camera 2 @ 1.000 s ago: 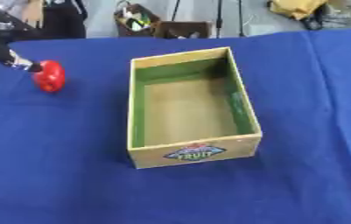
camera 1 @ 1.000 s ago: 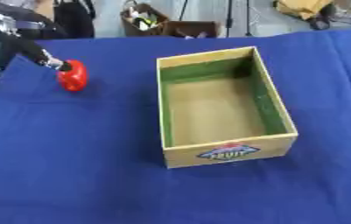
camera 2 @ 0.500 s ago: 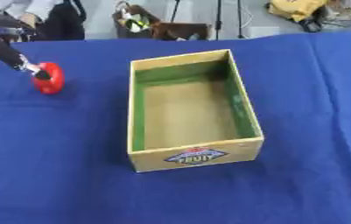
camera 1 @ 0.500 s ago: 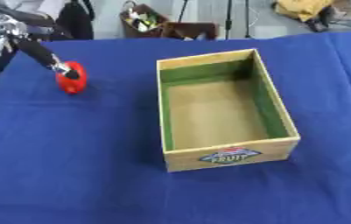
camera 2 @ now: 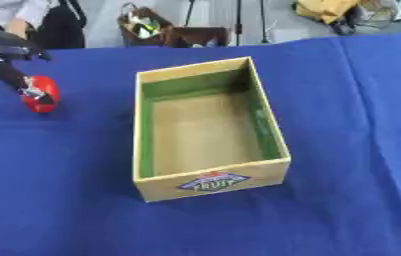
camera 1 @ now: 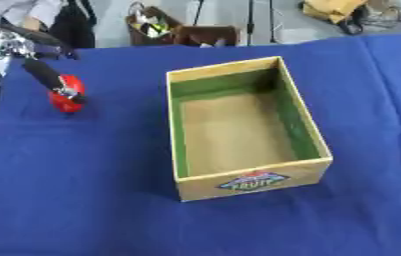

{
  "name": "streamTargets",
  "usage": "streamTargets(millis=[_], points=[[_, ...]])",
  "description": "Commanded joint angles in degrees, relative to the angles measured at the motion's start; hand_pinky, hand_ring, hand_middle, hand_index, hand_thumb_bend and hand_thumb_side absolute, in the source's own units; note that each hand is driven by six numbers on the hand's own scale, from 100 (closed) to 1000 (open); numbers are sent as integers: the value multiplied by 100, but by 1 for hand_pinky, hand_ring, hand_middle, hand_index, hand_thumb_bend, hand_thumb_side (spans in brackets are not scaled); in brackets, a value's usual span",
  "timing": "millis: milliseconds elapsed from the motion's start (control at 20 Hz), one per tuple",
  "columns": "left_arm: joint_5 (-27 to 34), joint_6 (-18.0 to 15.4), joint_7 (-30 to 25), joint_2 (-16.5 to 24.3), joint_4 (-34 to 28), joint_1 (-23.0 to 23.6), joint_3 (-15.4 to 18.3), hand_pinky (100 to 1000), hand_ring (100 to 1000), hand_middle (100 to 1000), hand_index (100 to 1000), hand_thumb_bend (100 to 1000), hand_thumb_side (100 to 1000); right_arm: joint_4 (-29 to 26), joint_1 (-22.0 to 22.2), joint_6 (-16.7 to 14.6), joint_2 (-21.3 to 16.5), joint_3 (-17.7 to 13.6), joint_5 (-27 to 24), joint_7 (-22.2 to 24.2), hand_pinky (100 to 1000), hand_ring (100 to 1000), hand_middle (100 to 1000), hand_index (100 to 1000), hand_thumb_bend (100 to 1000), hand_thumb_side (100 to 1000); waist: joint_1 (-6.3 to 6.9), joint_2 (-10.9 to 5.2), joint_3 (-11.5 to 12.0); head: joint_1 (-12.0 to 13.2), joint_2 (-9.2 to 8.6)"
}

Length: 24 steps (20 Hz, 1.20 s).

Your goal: Pick up objects on the table and place them in the box.

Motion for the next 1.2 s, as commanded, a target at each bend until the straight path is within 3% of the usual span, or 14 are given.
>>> streamTargets(millis=[50,750,1200], points=[[-121,21,-192,149,38,-144,106,685,880,931,1000,663,650,-92,-85,17,-183,-9,57,22,665,698,653,694,100,903,4,-94,-15,27,-93],[-263,298,-350,188,229,-126,207,704,899,951,1000,682,664,-92,-118,35,-192,12,81,49,666,699,652,694,100,902,71,4,-77,110,-155],[-463,365,-350,199,384,-108,246,700,888,958,1000,611,605,-92,-128,25,-196,20,85,51,666,699,651,694,100,902,82,70,-93,125,-168]])
